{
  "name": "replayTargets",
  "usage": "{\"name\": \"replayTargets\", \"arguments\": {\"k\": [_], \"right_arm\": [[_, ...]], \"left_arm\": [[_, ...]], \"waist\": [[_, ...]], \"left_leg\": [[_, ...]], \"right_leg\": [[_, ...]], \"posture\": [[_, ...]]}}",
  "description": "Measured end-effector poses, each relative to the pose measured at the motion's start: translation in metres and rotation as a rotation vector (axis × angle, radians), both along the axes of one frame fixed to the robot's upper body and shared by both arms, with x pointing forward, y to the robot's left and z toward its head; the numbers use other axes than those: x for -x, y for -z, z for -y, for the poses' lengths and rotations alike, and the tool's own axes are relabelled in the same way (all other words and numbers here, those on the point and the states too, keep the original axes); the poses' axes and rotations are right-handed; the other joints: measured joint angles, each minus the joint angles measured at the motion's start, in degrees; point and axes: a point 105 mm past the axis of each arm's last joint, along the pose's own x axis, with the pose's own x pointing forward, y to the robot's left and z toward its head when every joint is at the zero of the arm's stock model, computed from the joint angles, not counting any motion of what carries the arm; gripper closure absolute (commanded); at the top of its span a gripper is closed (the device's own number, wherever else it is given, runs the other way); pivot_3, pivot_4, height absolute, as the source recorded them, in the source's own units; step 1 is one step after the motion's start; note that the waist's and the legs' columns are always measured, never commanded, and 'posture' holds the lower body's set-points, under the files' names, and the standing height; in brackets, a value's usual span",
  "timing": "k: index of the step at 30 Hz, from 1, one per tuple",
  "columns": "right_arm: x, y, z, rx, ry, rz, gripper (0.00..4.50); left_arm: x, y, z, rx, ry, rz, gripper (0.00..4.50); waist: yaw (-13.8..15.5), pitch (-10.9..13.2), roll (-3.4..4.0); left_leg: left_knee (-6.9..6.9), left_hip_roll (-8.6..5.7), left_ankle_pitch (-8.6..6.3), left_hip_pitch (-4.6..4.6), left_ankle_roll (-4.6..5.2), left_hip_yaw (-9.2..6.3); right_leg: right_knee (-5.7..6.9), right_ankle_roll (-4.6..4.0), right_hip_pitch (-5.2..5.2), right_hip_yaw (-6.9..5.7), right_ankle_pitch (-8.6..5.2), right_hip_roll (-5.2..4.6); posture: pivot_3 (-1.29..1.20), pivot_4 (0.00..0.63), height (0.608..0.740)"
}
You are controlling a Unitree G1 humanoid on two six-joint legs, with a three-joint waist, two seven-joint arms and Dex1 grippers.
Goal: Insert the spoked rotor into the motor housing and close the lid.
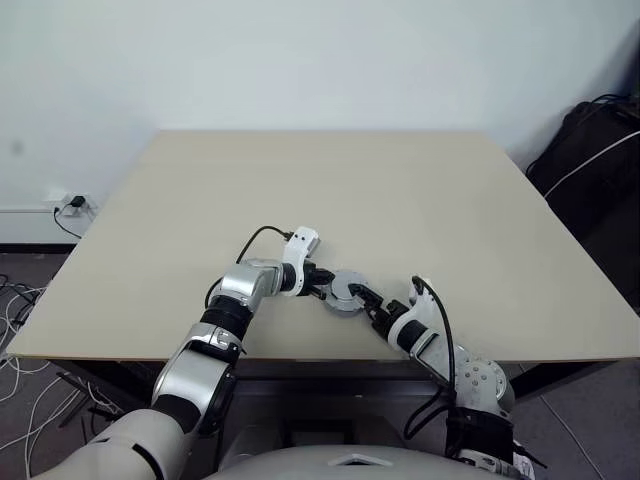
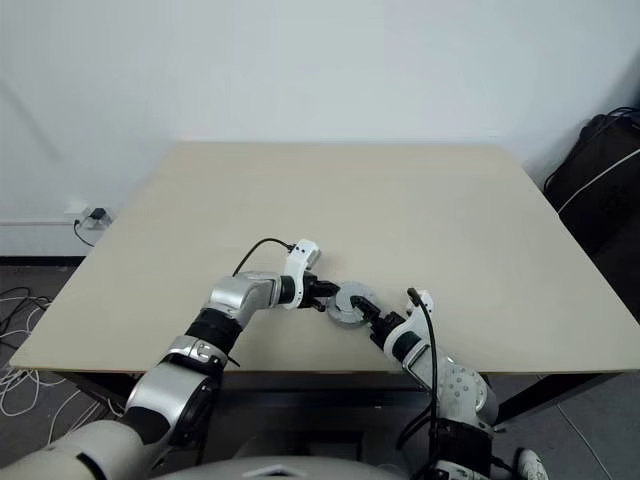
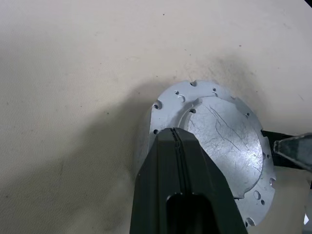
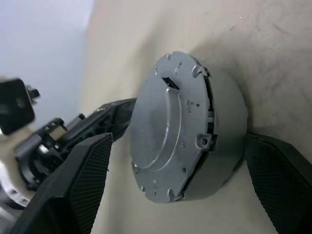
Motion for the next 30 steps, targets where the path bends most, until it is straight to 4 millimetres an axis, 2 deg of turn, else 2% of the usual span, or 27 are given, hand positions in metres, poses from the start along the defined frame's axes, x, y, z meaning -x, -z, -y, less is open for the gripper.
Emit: {"name": "replayTargets", "arguments": {"k": [9,18,21,26,28,30], "right_arm": [[0.002,0.002,0.002,-0.129,0.044,-0.017,0.06],[0.000,0.007,-0.001,-0.146,0.053,-0.065,0.06],[-0.001,0.007,-0.001,-0.147,0.055,-0.068,0.66],[0.004,0.013,-0.003,-0.159,0.047,-0.103,2.32],[0.004,0.008,-0.005,-0.186,0.040,-0.083,2.68],[0.004,0.008,-0.005,-0.191,0.037,-0.085,3.22]], "left_arm": [[0.000,0.000,-0.001,-0.003,-0.001,0.001,4.50],[0.000,0.003,-0.003,-0.021,-0.003,0.001,4.50],[0.000,0.003,-0.003,-0.022,-0.003,0.001,4.50],[0.000,0.003,-0.004,-0.023,-0.005,0.004,4.50],[-0.003,0.003,-0.010,-0.040,-0.021,0.009,4.50],[-0.002,0.005,-0.011,-0.047,-0.025,0.008,4.50]], "waist": [[-0.12,-0.03,0.01],[-0.56,-0.31,-0.09],[-0.62,-0.32,-0.08],[-0.63,-0.31,-0.06],[-0.90,-0.32,-0.04],[-0.84,-0.31,-0.02]], "left_leg": [[0.00,0.01,-0.01,0.00,-0.01,0.00],[0.00,0.05,-0.03,0.22,-0.04,0.00],[0.00,0.06,-0.03,0.26,-0.03,0.00],[-0.02,0.05,0.00,0.18,0.01,0.01],[-0.02,0.06,-0.01,0.19,-0.01,0.02],[0.00,0.05,-0.03,0.20,-0.04,0.02]], "right_leg": [[0.02,0.00,0.00,0.02,0.00,0.00],[0.01,0.01,0.21,0.01,-0.01,0.01],[0.00,0.01,0.25,0.01,-0.01,0.02],[0.00,0.01,0.15,0.03,-0.01,0.01],[0.02,0.01,0.15,0.07,-0.01,0.02],[0.01,0.01,0.16,0.05,-0.01,0.02]], "posture": [[0.00,0.000,0.740],[0.00,0.000,0.740],[0.00,0.000,0.740],[0.00,0.000,0.740],[0.00,0.000,0.740],[0.00,0.000,0.740]]}}
